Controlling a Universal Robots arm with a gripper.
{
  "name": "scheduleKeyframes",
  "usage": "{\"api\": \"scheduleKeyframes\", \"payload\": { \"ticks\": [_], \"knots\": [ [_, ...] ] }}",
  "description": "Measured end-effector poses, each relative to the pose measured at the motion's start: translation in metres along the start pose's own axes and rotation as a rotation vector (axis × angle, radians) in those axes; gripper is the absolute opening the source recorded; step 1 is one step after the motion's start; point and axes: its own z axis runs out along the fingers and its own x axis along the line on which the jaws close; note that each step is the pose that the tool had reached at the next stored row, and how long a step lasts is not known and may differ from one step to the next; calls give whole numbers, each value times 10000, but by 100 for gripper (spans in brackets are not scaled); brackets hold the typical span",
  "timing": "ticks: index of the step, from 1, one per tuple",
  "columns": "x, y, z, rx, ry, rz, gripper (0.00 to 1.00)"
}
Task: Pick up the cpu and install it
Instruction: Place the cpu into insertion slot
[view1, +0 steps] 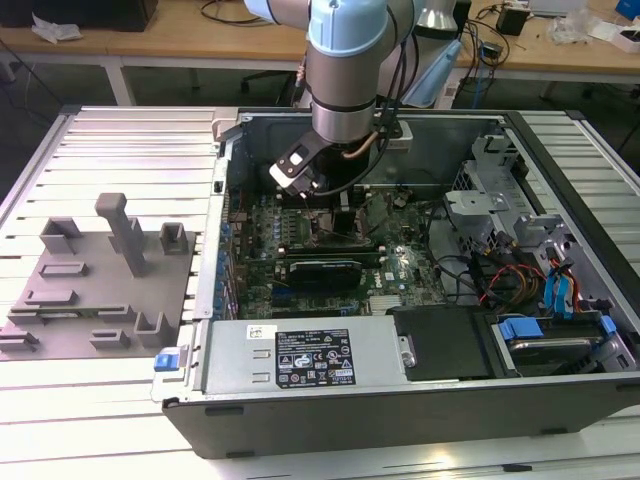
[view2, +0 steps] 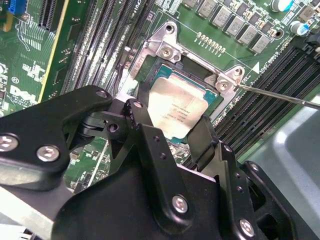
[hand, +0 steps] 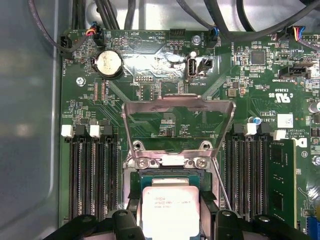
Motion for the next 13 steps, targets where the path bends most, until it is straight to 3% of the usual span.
{"api": "scheduleKeyframes", "payload": {
  "ticks": [13],
  "knots": [
    [-6, 9, 8, 2, -3, -3, 55]
  ]
}}
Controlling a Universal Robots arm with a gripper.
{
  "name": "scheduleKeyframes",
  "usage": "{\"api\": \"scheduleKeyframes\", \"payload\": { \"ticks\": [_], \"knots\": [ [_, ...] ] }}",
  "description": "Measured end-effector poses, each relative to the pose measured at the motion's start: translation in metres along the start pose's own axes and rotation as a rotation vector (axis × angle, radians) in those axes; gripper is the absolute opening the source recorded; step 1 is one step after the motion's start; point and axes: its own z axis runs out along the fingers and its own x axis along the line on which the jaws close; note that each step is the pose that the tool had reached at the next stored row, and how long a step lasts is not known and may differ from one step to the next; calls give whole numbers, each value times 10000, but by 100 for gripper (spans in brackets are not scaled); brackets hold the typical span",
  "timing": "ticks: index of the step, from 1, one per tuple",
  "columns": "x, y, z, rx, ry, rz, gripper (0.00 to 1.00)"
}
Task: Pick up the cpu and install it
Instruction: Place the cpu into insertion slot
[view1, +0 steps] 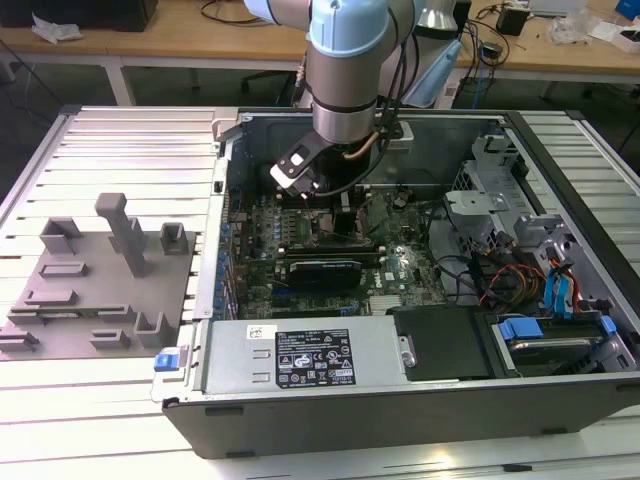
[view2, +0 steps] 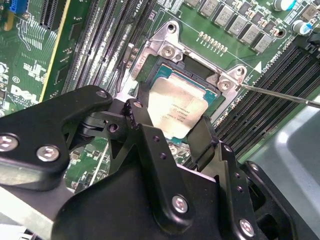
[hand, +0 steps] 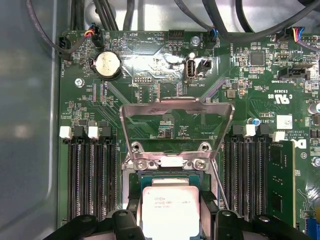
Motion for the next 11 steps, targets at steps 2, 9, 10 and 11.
{"api": "scheduleKeyframes", "payload": {
  "ticks": [2, 9, 10, 11],
  "knots": [
    [0, -1, 4, 0, 0, 3, 55],
    [1, -1, 9, 0, -3, 77, 55],
    [1, -1, 9, 0, -3, 77, 55],
    [0, -1, 11, 0, -3, 77, 55]
  ]
}}
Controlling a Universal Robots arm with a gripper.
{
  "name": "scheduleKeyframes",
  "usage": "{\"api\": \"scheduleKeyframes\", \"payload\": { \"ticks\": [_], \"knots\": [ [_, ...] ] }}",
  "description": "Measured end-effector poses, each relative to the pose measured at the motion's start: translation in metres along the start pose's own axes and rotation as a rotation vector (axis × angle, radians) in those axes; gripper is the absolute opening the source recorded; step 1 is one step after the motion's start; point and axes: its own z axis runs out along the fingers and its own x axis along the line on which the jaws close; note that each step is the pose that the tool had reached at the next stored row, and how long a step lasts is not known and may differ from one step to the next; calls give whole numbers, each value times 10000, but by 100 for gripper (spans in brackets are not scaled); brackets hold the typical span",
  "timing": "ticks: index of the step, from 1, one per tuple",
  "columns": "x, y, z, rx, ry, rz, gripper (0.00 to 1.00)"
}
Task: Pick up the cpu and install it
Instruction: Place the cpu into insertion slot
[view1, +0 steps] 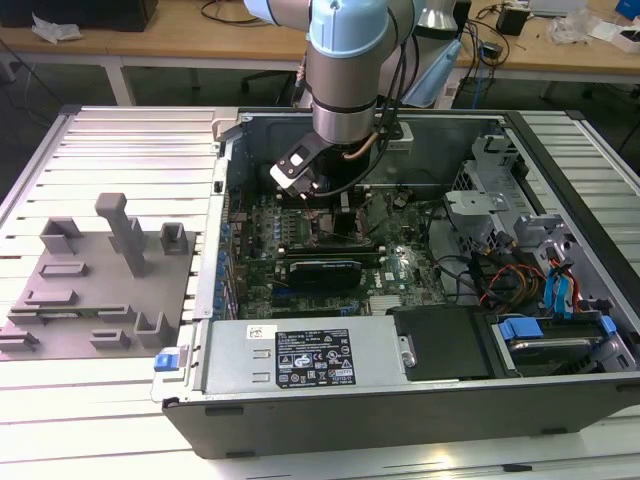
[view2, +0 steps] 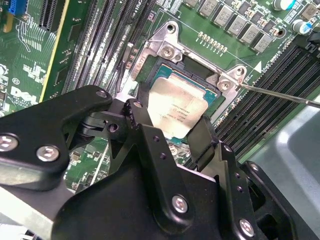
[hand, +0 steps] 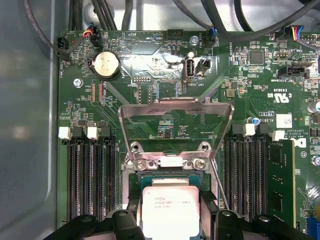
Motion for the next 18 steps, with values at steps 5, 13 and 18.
{"api": "scheduleKeyframes", "payload": {
  "ticks": [5, 13, 18],
  "knots": [
    [0, 3, 9, 2, -1, 0, 55],
    [0, 12, 19, 1, -1, -1, 55],
    [0, 11, 20, 2, -2, 0, 55]
  ]
}}
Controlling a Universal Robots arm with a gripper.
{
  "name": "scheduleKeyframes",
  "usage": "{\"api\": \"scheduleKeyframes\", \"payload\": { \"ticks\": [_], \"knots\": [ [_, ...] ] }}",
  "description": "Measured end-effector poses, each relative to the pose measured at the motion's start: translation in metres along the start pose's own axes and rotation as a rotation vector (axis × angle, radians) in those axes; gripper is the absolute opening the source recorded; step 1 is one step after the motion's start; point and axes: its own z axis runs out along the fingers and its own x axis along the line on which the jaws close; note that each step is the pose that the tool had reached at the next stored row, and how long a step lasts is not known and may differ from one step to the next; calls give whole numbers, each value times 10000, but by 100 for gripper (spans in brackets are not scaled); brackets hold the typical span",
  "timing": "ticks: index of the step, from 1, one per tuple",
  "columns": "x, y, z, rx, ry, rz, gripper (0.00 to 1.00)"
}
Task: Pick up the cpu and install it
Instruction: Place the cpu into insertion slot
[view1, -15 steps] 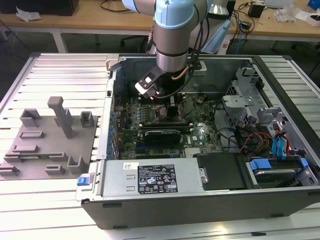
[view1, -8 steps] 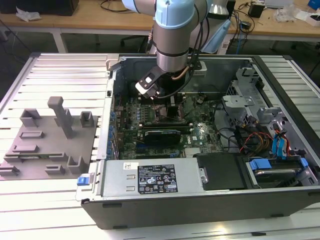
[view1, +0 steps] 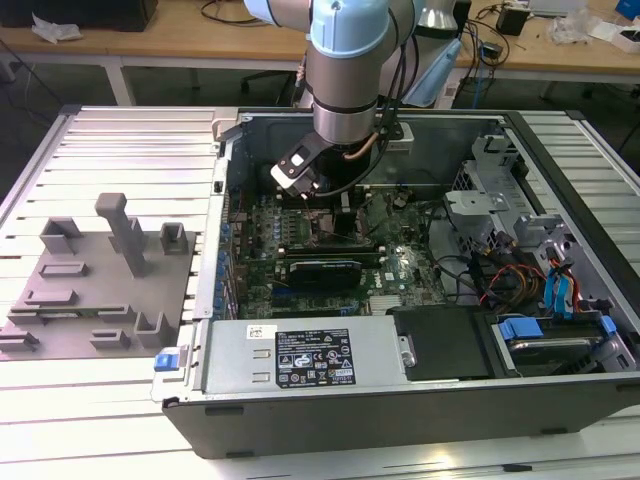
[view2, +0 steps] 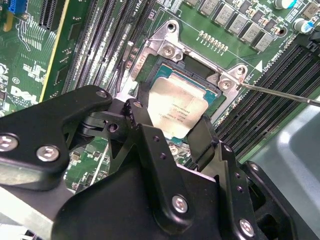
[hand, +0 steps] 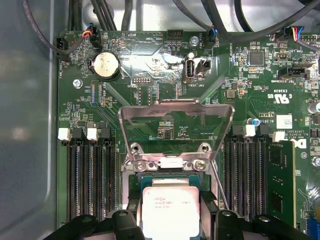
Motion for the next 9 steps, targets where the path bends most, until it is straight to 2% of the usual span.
{"api": "scheduleKeyframes", "payload": {
  "ticks": [2, 3, 7, 9],
  "knots": [
    [3, 2, 7, -14, 18, 1, 56],
    [3, 2, 6, -8, 12, 0, 62],
    [1, 1, -1, -2, 4, 0, 62],
    [1, 2, -31, -3, 4, 1, 62]
  ]
}}
